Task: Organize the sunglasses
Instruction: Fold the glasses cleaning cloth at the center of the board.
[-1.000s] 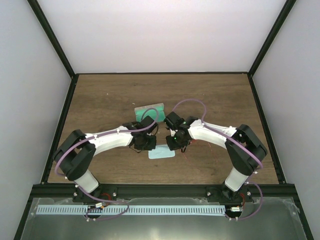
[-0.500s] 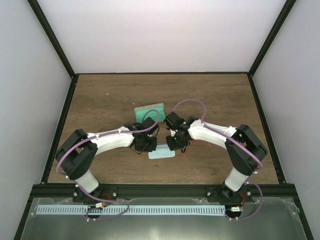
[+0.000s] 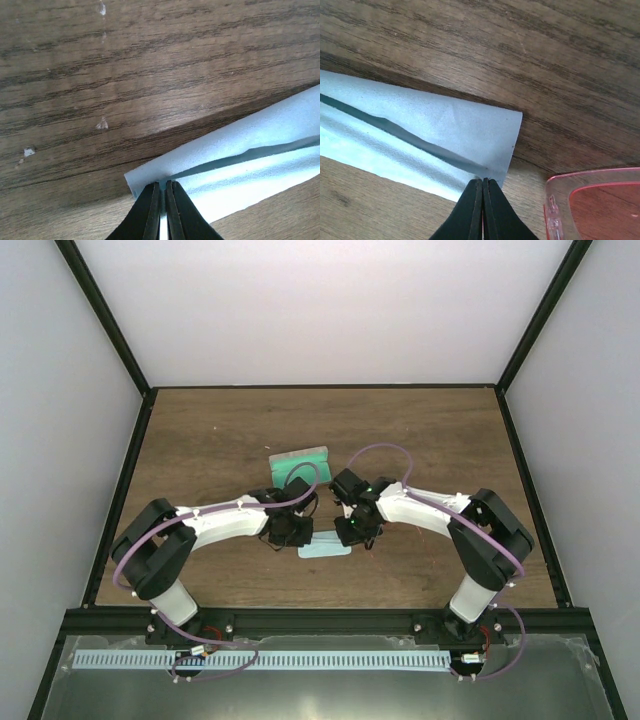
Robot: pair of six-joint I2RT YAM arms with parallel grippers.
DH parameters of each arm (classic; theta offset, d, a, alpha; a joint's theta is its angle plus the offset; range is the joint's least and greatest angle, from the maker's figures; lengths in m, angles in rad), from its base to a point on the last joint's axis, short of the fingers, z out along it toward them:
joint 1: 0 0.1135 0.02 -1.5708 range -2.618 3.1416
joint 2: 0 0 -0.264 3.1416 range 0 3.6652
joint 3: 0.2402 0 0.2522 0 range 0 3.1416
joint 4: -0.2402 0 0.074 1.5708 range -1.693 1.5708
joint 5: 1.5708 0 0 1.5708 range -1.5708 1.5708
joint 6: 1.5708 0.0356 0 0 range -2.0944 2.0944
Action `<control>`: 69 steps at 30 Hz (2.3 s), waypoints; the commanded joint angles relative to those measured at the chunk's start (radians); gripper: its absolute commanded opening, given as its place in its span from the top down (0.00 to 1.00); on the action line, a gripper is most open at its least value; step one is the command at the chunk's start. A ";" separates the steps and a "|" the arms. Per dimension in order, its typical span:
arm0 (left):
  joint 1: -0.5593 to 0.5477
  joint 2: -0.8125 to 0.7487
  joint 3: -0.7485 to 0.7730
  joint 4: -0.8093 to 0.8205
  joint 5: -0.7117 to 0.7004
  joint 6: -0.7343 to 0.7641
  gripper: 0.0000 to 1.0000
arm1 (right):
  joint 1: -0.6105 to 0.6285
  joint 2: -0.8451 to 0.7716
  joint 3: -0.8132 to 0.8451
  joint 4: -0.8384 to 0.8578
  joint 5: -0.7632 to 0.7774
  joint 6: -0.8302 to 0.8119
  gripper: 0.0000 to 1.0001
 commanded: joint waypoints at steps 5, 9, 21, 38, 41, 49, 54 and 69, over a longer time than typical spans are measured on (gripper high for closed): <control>-0.009 -0.003 -0.011 -0.001 0.000 -0.001 0.96 | 0.010 -0.006 0.000 0.005 -0.001 0.007 0.99; -0.010 -0.005 -0.010 -0.001 -0.003 0.000 0.96 | 0.011 -0.004 0.006 0.005 -0.003 0.005 0.99; -0.009 -0.079 -0.030 -0.053 -0.019 0.015 0.87 | 0.010 -0.038 0.079 -0.016 0.022 0.011 0.68; 0.000 -0.114 -0.018 -0.081 -0.097 -0.019 0.86 | 0.023 0.108 0.108 0.018 -0.056 -0.026 0.91; 0.001 -0.106 -0.018 -0.079 -0.096 -0.019 0.86 | 0.028 0.094 0.093 0.016 -0.061 -0.023 0.92; 0.000 -0.073 -0.002 -0.072 -0.098 -0.018 0.86 | 0.038 0.056 0.064 -0.003 -0.067 -0.026 0.92; 0.001 -0.062 0.005 -0.071 -0.099 -0.011 0.86 | 0.043 0.042 0.060 -0.011 -0.094 -0.039 0.92; 0.005 -0.067 0.039 -0.068 -0.122 -0.005 0.86 | 0.012 0.031 0.126 -0.072 0.004 -0.028 0.88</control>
